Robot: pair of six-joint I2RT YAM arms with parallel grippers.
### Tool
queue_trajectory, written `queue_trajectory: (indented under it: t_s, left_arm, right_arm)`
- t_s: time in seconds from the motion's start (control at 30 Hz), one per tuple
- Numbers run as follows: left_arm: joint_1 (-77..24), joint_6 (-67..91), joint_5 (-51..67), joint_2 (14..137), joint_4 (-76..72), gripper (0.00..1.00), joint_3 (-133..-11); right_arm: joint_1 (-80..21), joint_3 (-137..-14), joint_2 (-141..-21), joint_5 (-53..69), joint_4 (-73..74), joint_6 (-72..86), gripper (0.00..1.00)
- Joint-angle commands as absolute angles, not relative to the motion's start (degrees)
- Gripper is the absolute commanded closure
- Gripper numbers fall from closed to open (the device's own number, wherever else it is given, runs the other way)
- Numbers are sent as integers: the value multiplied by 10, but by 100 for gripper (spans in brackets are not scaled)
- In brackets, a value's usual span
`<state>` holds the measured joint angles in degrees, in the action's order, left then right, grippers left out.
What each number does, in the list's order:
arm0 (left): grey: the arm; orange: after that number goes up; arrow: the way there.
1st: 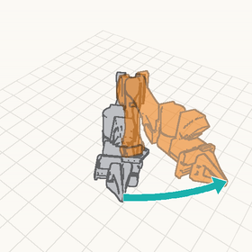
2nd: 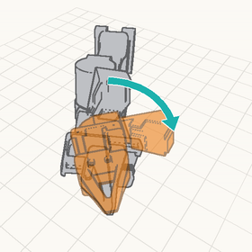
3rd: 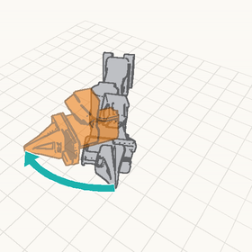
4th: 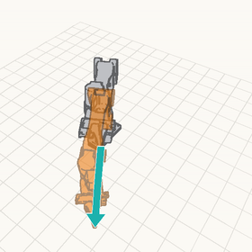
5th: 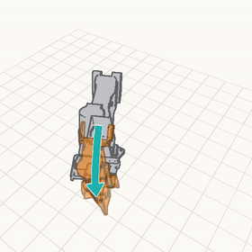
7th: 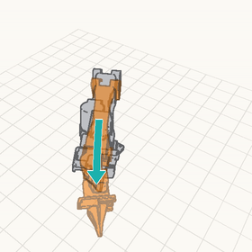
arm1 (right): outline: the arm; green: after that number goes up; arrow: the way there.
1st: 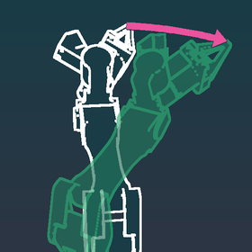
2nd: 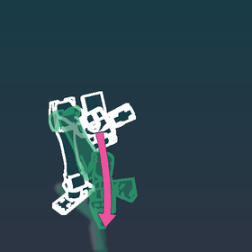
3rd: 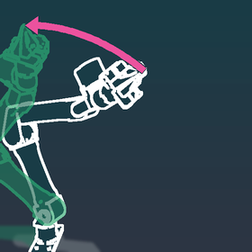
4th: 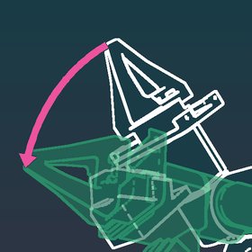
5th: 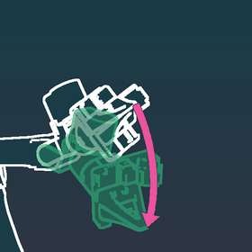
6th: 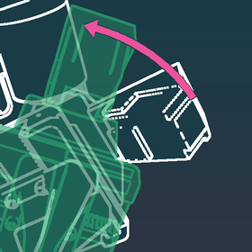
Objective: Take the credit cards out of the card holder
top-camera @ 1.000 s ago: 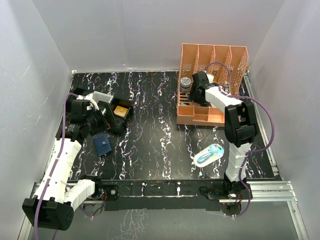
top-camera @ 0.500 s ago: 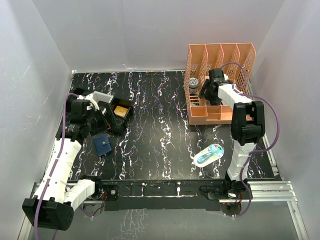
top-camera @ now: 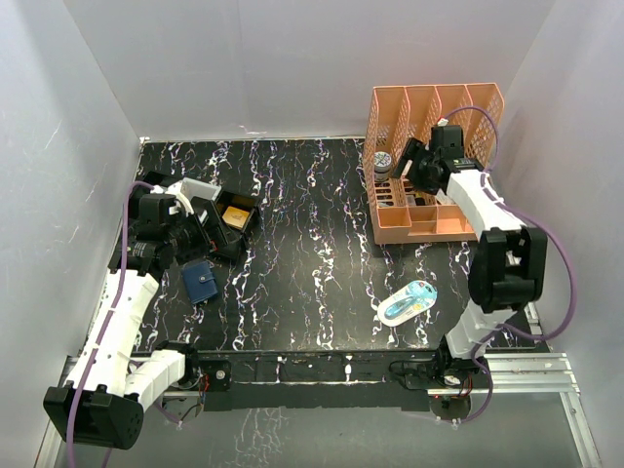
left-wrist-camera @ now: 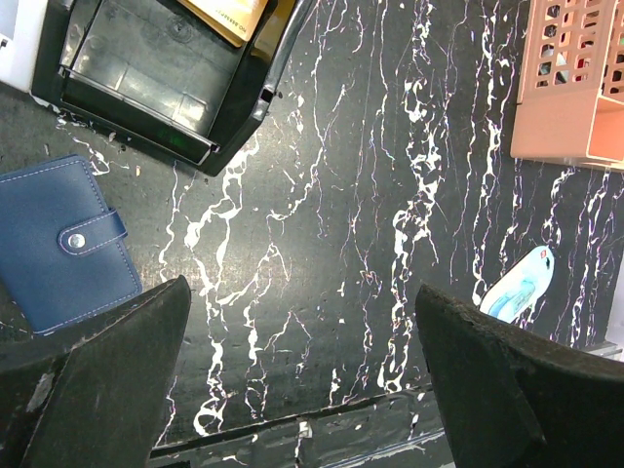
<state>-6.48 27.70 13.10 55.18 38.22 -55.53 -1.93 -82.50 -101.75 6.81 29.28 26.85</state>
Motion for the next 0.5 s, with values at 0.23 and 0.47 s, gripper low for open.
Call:
queue_trajectory:
  t_s: [0.23,0.47]
  left_arm:
    - [-61,278,126,540,392,1,-575]
    - [-62,269,108,527,420,1,-585]
  right_arm:
    - [-195,-794,-968,126,197,271,26]
    - [-215,-903,-1102,-54,284,241,23]
